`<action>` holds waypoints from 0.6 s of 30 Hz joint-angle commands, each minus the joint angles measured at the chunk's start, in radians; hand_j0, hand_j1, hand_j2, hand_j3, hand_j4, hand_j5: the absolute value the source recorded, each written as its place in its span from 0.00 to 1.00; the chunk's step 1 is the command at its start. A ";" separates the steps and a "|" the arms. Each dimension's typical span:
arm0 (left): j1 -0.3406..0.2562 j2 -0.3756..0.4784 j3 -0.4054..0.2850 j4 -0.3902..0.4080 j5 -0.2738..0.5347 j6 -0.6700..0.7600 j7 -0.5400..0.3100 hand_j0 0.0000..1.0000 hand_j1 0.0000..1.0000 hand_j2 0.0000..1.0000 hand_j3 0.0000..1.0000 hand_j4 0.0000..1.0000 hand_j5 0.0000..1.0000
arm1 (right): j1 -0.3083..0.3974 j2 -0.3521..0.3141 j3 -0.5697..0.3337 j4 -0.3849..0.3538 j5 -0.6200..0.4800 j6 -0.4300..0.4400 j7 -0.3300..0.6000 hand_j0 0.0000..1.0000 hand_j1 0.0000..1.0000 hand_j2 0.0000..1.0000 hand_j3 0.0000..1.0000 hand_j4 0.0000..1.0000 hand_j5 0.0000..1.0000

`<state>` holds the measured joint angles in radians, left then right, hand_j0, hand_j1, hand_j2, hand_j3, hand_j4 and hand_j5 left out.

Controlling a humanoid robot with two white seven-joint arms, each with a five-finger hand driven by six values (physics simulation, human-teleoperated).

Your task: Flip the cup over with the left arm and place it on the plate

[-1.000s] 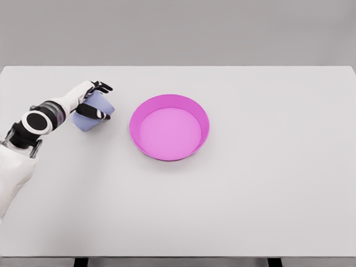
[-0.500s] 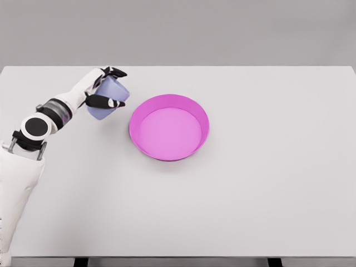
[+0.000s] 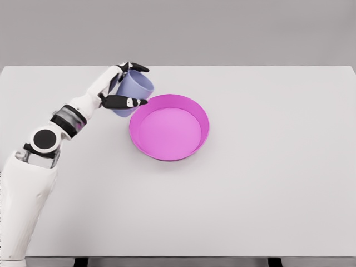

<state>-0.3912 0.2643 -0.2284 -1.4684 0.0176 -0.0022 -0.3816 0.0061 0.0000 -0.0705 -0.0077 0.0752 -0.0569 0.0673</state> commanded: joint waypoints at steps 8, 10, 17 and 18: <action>0.029 -0.145 0.000 0.005 0.059 -0.018 0.000 0.63 0.63 0.63 0.63 0.63 0.63 | 0.000 0.000 0.000 0.000 0.000 0.000 0.000 1.00 1.00 1.00 1.00 1.00 1.00; 0.037 -0.175 0.000 0.010 0.059 -0.021 0.001 0.63 0.63 0.63 0.63 0.63 0.63 | 0.000 0.000 0.000 0.000 0.000 0.000 0.000 1.00 1.00 1.00 1.00 1.00 1.00; 0.049 -0.258 0.000 0.071 0.061 -0.016 0.000 0.63 0.63 0.63 0.63 0.63 0.63 | -0.002 0.000 0.000 0.000 0.000 -0.001 0.000 1.00 1.00 1.00 1.00 1.00 1.00; 0.049 -0.264 0.001 0.095 0.061 -0.018 0.000 0.63 0.63 0.63 0.63 0.63 0.63 | -0.002 0.000 0.000 0.000 0.000 0.000 0.000 1.00 1.00 1.00 1.00 1.00 1.00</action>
<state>-0.3421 0.0213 -0.2283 -1.3984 0.0739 -0.0174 -0.3821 0.0061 0.0000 -0.0705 -0.0077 0.0752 -0.0570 0.0674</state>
